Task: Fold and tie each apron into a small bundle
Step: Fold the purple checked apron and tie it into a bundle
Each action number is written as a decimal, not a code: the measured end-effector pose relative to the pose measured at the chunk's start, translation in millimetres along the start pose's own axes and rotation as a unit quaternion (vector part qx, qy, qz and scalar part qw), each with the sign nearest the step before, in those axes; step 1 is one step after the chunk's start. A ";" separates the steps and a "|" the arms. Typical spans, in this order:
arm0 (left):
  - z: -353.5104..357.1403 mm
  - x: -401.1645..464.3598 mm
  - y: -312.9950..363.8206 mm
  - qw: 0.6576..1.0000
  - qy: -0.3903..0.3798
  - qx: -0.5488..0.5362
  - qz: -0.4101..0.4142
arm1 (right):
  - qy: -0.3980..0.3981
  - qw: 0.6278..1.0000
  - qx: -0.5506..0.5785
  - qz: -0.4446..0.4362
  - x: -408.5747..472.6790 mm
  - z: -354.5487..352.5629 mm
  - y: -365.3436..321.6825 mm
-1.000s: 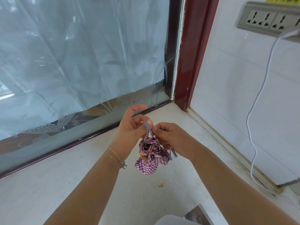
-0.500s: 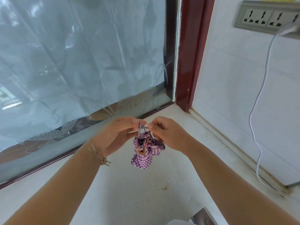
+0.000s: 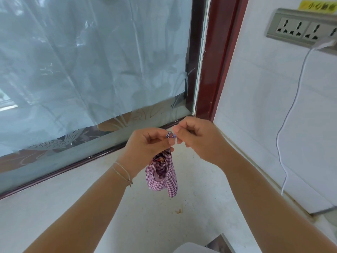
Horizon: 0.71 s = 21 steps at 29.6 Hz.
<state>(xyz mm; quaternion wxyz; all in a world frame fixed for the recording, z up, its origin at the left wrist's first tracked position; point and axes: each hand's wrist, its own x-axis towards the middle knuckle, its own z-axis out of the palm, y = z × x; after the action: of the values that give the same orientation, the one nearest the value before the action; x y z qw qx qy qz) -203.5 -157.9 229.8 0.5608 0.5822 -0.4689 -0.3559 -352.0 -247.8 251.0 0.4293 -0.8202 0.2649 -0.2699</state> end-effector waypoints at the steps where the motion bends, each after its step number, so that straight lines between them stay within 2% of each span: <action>1: 0.2 -0.4 1.1 1.000 -0.009 0.000 0.003 | -0.001 0.999 0.031 0.019 0.7 -4.4 -1.1; 4: -2.2 -0.7 4.8 0.999 -0.036 -0.025 -0.007 | -0.036 0.991 0.115 0.051 5.2 -12.9 2.8; 9: -6.8 3.6 6.2 0.997 -0.071 0.030 -0.023 | -0.077 0.986 0.139 0.043 10.8 -9.9 10.4; 15: -9.8 8.2 19.8 0.994 -0.092 0.056 -0.020 | -0.158 0.985 0.062 0.022 11.5 -12.2 -3.3; 18: -11.5 9.8 30.8 0.995 -0.094 0.025 -0.016 | -0.146 0.989 0.008 0.008 11.3 -12.5 -12.8; 21: -3.2 6.2 33.2 0.998 -0.026 -0.045 -0.026 | -0.080 0.996 -0.036 -0.022 9.7 -10.9 -14.7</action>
<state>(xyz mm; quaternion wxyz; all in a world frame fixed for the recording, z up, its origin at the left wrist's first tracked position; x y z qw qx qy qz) -203.4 -160.4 263.6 0.5644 0.5593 -0.4515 -0.4060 -349.4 -253.2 270.8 0.4131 -0.8597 0.2211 -0.2035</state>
